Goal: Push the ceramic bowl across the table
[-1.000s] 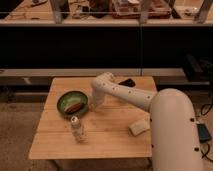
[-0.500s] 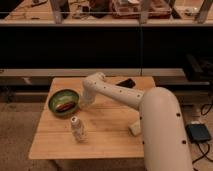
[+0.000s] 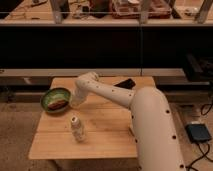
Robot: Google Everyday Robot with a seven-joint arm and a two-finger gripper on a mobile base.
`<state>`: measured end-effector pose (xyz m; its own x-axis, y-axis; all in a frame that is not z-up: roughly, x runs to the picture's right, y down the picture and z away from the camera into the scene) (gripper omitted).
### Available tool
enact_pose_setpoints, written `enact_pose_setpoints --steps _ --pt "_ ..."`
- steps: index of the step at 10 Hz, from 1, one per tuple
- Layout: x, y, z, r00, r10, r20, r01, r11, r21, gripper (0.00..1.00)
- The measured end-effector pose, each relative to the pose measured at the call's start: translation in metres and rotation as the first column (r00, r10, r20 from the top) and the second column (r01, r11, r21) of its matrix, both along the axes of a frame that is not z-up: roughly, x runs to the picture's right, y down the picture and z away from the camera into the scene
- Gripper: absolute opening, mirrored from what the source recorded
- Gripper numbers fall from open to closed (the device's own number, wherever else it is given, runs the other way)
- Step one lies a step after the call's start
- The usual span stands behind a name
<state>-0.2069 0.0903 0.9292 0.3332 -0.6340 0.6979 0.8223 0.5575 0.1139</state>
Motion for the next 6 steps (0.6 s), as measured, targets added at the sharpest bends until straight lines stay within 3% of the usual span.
enact_pose_setpoints --steps 2,6 --pt "-0.003 0.001 0.004 1.000 0.001 0.005 -0.001 1.0000 0.004 0.00" --pt "0.032 0.003 0.005 0.999 -0.023 -0.046 0.023 0.9997 -0.002 0.06"
